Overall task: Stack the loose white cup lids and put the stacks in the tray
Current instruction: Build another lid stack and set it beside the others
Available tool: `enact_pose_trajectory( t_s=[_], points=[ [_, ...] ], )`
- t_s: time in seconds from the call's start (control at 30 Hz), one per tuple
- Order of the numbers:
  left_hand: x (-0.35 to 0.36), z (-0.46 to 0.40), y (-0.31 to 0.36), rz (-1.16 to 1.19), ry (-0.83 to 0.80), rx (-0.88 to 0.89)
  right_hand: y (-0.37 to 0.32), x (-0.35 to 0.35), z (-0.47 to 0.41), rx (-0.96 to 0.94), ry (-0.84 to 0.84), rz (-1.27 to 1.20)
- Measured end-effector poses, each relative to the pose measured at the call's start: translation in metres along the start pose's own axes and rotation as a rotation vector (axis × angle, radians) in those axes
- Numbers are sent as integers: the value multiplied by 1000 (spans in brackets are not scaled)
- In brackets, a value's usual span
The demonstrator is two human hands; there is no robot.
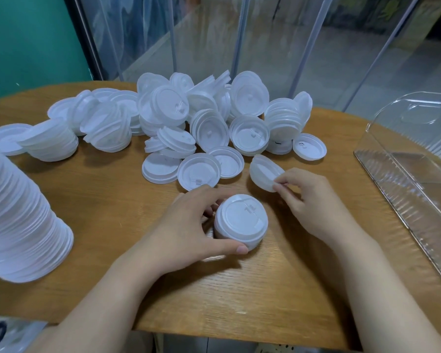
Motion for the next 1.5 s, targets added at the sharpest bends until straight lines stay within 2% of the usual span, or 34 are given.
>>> enact_pose_trajectory(
  t_s=[0.47,0.63,0.73,0.8,1.07,1.27,1.5],
  points=[
    [2,0,-1,-19,-10,5,0,-28,3,239,193,-373],
    [3,0,-3,-17,-10,-3,24,-28,6,460,204,-292],
    [3,-1,-3,-21,-6,6,44,-33,11,643,259,-358],
    [3,-1,-2,-15,-1,9,52,-36,14,698,285,-387],
    [3,0,-1,-16,0,26,48,-27,19,708,146,-290],
    [3,0,0,-21,-3,30,38,-22,20,610,52,-106],
    [2,-1,1,-12,4,36,34,-14,18,574,37,38]
  ],
)
Point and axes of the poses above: each hand's wrist, its own z-axis away from the middle knuckle, its own x-axis out of the palm, y = z × x, the point moved 8 cm from there along -z, towards the middle knuckle, and after that the axes turned 15 degrees about y, right-handed, at the moved point
